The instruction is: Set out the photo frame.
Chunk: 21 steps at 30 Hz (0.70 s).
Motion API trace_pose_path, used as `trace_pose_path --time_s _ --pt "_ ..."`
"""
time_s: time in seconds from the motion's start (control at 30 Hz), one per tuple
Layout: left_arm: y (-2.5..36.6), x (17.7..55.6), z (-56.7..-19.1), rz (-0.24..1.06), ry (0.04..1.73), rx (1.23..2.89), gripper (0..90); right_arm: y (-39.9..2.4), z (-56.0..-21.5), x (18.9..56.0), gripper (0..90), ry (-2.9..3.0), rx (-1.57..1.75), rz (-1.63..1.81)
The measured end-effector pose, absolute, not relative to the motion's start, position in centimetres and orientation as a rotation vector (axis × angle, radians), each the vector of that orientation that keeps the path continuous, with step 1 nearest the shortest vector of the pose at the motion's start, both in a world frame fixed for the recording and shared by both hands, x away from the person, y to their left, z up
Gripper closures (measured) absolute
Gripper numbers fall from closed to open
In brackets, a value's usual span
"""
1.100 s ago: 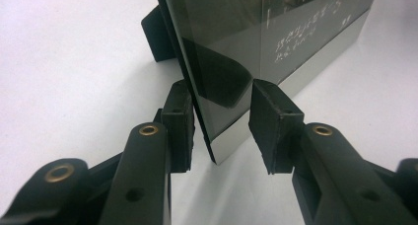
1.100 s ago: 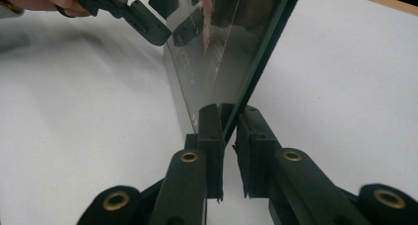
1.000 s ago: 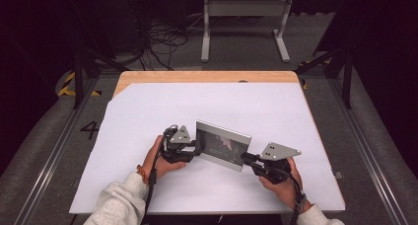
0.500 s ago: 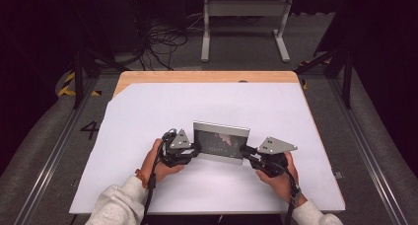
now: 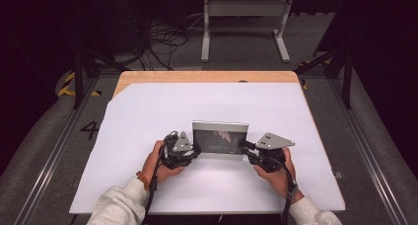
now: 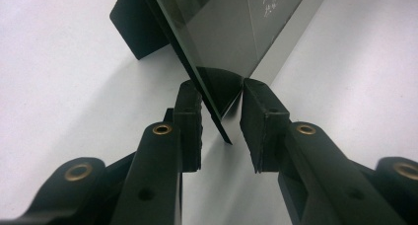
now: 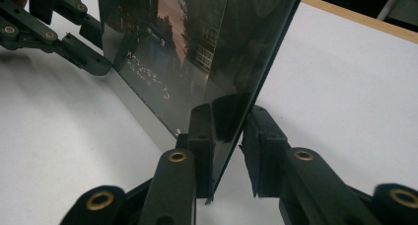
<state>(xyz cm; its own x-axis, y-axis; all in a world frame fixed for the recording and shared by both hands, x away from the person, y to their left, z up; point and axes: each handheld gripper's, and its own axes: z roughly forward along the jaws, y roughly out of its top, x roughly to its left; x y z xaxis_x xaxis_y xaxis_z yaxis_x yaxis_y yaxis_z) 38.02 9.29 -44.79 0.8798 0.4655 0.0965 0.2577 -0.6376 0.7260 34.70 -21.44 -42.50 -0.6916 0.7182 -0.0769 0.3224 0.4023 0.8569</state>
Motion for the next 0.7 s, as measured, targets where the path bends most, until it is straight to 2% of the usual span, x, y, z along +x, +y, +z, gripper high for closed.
trace_pose_path --time_s 0.7 --pt "9.36 38.44 -44.99 0.382 0.546 2.264 70.8 -20.99 -42.63 35.62 72.8 2.197 0.912 1.216"
